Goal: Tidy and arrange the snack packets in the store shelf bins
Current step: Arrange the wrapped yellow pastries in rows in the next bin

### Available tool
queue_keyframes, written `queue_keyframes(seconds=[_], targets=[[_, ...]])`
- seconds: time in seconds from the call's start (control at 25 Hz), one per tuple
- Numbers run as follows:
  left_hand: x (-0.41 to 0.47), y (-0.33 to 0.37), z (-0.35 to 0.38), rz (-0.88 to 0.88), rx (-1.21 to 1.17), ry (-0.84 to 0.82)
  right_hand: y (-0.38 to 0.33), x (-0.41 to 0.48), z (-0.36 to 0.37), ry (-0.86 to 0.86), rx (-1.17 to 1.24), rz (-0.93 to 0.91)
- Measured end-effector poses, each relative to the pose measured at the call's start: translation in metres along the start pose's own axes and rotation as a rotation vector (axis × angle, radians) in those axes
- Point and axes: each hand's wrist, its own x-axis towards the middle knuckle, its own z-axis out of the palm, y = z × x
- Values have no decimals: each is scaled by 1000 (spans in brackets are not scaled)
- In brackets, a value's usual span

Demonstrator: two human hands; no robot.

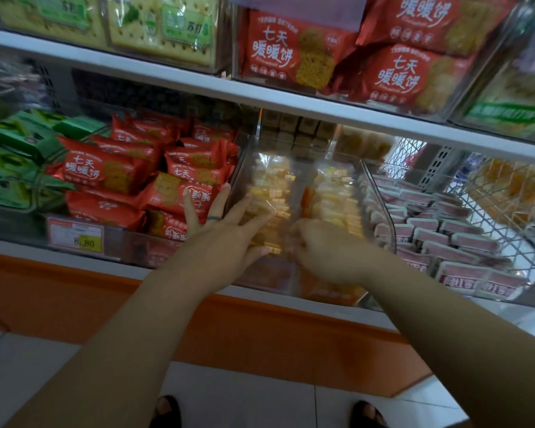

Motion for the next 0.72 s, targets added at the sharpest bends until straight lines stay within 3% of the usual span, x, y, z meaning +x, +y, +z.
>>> queue_keyframes(seconds=[0.2,0.48,0.72], targets=[[-2,-4,0,0,-45,11,7,23,15,-111,40,48],[-3,-7,2,0,-89,16,11,14,32,175,303,10],[-1,-4,5,-10,-65,-10,11,26,25,-115,307,-40]])
